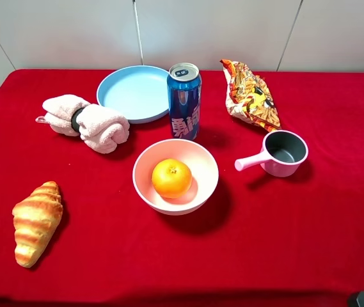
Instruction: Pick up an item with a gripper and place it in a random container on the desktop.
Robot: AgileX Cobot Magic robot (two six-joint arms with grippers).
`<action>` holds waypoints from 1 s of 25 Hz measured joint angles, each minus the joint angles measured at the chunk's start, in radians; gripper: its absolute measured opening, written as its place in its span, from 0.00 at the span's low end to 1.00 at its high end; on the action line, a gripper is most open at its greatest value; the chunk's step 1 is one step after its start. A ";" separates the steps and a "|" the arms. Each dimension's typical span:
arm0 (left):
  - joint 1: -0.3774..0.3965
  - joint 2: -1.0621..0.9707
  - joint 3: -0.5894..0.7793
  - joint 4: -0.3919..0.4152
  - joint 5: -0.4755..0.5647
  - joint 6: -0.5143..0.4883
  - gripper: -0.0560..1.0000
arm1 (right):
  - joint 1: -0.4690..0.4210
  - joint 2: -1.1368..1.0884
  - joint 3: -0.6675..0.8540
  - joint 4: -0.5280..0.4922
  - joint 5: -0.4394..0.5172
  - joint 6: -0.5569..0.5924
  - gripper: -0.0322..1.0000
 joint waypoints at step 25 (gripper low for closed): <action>0.297 -0.228 0.188 -0.093 -0.104 0.189 0.96 | 0.000 0.000 0.000 0.000 0.000 0.000 0.70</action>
